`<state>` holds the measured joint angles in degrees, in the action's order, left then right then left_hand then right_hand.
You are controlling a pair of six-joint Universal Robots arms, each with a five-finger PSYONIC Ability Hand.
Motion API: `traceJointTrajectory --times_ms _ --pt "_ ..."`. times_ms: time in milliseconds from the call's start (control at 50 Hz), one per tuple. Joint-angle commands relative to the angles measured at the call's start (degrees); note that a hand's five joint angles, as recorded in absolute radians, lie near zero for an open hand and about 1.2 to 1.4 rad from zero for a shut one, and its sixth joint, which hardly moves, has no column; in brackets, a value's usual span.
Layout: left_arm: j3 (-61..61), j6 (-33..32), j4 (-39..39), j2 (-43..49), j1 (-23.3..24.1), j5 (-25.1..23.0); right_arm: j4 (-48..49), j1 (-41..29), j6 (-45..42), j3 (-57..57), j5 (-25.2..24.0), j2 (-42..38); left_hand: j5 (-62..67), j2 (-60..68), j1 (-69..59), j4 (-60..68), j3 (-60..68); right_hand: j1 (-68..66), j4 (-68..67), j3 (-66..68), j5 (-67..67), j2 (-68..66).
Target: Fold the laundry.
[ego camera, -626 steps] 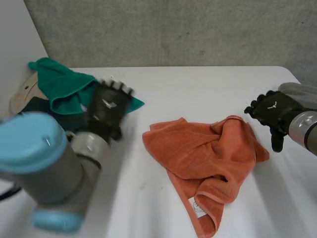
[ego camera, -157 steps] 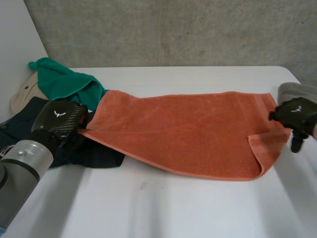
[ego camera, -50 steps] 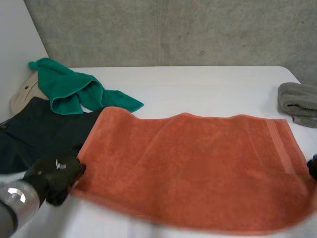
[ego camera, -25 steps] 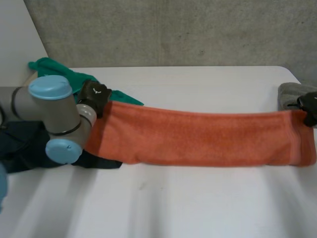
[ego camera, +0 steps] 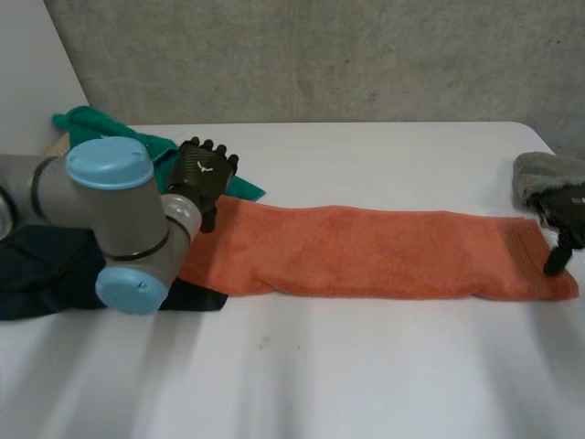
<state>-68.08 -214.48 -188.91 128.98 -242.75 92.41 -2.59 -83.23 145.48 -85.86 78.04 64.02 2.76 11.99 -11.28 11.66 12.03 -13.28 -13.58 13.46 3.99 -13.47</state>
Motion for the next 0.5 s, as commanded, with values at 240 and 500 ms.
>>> traceJointTrajectory --times_ms 240,500 --pt "-9.96 8.9 -0.59 -5.41 -0.27 -0.66 8.38 9.14 -3.89 -6.51 -5.37 -6.54 -2.76 -1.99 1.28 -1.66 -2.03 -66.72 -66.42 66.54 66.01 -66.53" --pt "-15.41 8.91 -0.67 -13.84 -1.23 -0.83 15.25 20.31 -18.97 -4.24 3.69 2.95 -2.76 -1.99 1.28 -1.66 -2.03 -66.72 -66.42 66.54 66.01 -66.53"
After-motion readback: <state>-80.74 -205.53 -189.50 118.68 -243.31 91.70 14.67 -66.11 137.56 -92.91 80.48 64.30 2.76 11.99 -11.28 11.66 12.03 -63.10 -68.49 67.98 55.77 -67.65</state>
